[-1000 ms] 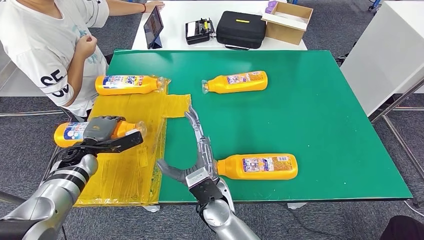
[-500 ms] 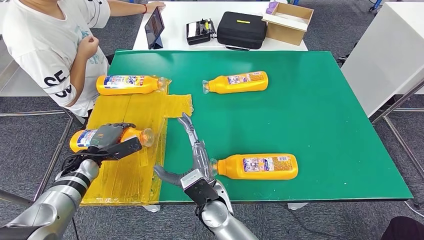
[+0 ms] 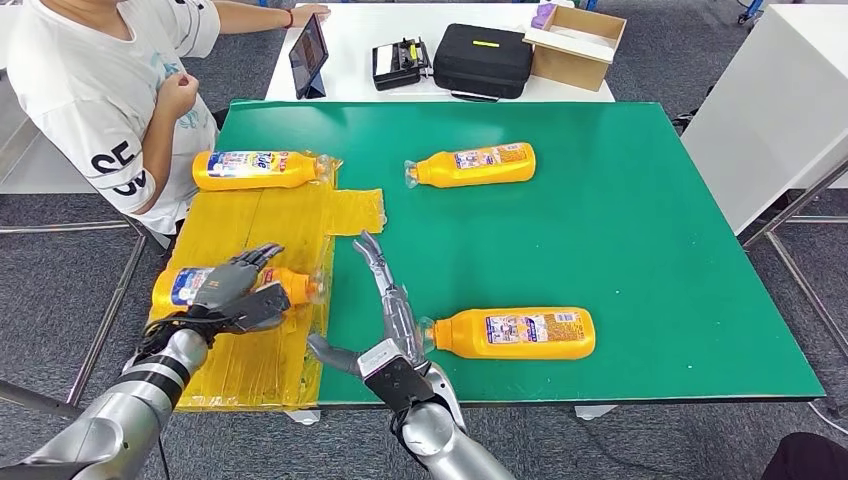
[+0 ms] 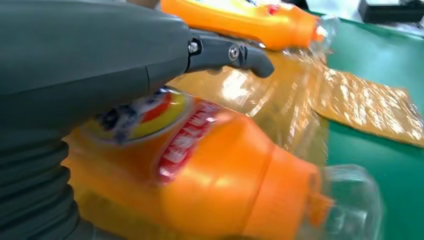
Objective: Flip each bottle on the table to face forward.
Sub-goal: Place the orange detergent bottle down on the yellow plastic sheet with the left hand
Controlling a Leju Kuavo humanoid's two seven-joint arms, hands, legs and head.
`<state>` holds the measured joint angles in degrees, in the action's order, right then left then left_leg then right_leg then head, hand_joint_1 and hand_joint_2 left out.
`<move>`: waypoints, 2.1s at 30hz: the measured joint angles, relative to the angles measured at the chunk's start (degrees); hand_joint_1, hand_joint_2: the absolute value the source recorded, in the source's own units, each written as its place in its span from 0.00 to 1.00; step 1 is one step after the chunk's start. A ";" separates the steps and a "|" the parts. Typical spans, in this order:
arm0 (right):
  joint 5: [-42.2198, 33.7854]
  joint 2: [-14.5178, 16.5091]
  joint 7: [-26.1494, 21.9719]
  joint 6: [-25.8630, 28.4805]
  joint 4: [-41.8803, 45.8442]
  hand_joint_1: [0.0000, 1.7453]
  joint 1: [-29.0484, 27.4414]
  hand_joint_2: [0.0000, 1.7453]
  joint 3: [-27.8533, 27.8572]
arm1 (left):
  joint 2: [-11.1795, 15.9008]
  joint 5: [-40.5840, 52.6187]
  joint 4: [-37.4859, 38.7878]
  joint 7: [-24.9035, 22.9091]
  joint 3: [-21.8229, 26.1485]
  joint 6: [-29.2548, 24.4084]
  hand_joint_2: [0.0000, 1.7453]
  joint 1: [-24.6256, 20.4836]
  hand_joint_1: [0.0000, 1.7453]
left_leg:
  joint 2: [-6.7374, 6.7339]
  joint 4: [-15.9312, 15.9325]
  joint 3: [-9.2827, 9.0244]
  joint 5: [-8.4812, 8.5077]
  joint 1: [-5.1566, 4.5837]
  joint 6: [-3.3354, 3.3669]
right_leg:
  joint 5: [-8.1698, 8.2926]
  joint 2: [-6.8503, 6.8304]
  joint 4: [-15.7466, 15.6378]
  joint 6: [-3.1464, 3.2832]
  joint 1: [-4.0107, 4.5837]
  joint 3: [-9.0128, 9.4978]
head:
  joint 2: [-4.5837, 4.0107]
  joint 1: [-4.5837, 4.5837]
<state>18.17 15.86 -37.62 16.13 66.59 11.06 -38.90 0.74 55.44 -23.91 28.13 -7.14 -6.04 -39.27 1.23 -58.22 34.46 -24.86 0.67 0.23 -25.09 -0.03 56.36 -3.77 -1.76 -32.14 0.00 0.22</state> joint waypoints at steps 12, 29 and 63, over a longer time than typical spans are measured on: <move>-0.12 0.05 0.07 0.00 -0.90 0.00 0.05 1.00 0.15 | -0.80 -3.23 -0.77 -0.08 -0.03 5.21 0.00 0.10 0.00 | 0.00 0.00 -0.02 0.01 0.00 0.00 | 0.01 0.00 0.00 0.00 0.00 0.03 | 0.00 0.00; 9.37 0.05 4.34 6.92 -2.17 0.00 0.79 1.00 0.00 | -6.08 -25.67 -14.62 9.08 8.43 -27.90 0.00 6.14 0.00 | -0.03 -0.01 0.07 0.00 0.00 0.00 | 0.01 0.03 0.00 -0.01 0.00 -0.07 | 0.00 0.00; 16.41 -25.38 27.43 -18.54 4.80 0.00 10.59 1.00 5.98 | -8.88 -38.61 -29.88 10.61 19.32 -24.62 1.00 19.93 0.00 | -0.02 -0.04 0.11 0.01 -0.06 0.01 | 0.09 0.03 -0.05 -0.12 -0.06 -0.11 | 0.00 -0.02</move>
<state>34.58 -9.52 -10.19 -2.41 71.39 21.65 -32.92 -8.14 16.83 -53.78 38.74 12.18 -30.66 -19.34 1.22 -58.26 34.57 -24.85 0.61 0.25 -25.01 0.01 56.31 -3.88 -1.82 -32.25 0.00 0.20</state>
